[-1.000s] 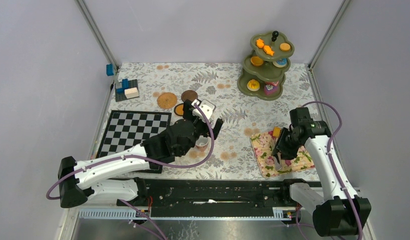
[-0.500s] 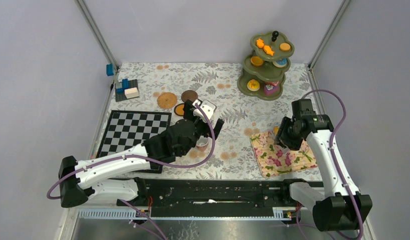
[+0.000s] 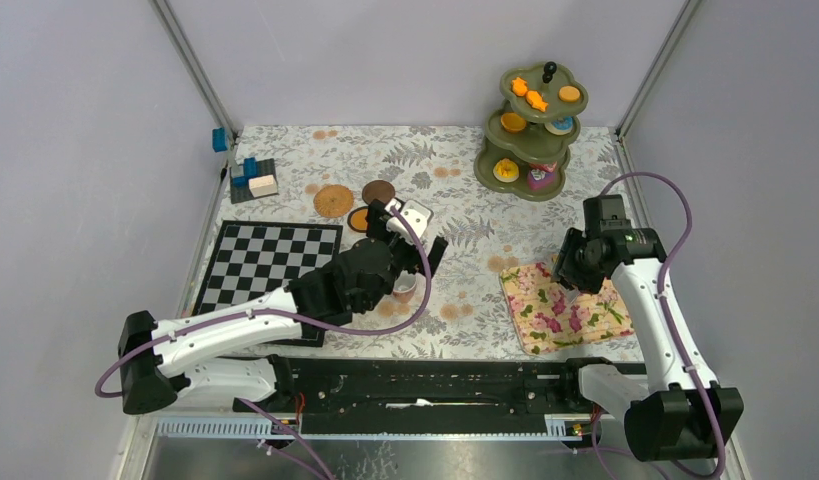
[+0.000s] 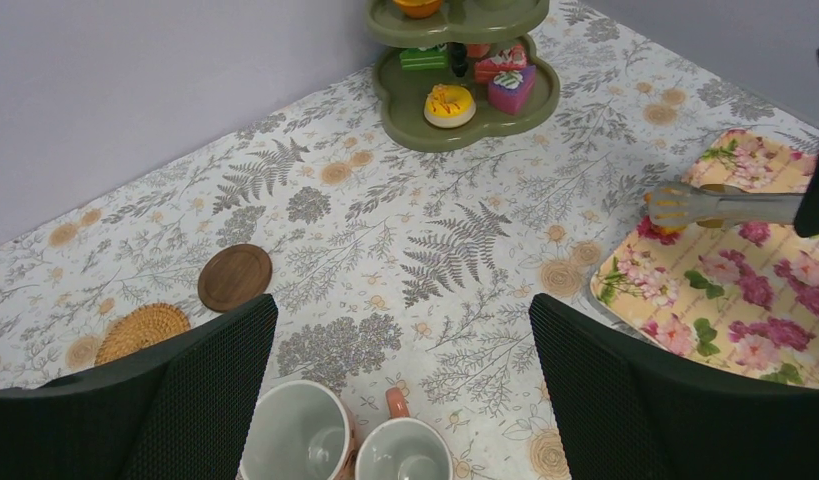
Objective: Serve the afternoon tea
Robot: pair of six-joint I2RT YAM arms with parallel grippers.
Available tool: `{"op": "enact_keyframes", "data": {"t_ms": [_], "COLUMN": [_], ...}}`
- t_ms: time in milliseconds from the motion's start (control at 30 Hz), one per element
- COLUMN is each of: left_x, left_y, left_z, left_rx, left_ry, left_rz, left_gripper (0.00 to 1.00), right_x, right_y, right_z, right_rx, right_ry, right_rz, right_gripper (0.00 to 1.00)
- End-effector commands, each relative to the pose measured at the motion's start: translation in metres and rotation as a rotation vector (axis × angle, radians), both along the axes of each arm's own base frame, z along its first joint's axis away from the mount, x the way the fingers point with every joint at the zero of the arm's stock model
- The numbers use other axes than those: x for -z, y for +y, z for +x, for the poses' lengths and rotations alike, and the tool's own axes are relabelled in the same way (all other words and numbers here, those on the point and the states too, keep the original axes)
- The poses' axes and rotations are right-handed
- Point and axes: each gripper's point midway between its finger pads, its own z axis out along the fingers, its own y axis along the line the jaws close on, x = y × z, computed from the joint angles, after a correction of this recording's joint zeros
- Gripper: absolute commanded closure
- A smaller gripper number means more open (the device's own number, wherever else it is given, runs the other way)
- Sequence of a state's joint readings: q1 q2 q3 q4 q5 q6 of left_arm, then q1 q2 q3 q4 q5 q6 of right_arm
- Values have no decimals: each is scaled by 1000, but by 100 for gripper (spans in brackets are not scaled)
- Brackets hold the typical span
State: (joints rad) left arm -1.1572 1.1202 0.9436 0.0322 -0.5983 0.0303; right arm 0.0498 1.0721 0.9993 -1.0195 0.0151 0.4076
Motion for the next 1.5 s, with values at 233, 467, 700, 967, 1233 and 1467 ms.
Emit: {"op": "enact_keyframes", "data": {"t_ms": [233, 467, 700, 967, 1233, 1467], "left_x": [-14, -41, -45, -30, -22, -17], "left_y": [-16, -19, -16, -4, -10, -10], "left_z": [23, 29, 28, 18, 16, 16], "left_rx": [-123, -148, -117, -92, -61, -59], "left_ry": [35, -11, -71, -45, -26, -24], "left_rz": [-52, -105, -68, -68, -72, -59], "left_gripper": [2, 1, 1, 1, 1, 1], "right_x": [-27, -38, -37, -18, -12, -9], "right_y": [1, -5, -2, -7, -9, -15], "right_z": [-14, -11, 4, 13, 22, 15], "right_rx": [-42, -17, -43, -50, -43, -11], "right_ry": [-108, -159, -171, -138, -109, -88], "right_rz": [8, -22, -12, -45, -59, -86], "right_gripper": [49, 52, 48, 45, 45, 44]}}
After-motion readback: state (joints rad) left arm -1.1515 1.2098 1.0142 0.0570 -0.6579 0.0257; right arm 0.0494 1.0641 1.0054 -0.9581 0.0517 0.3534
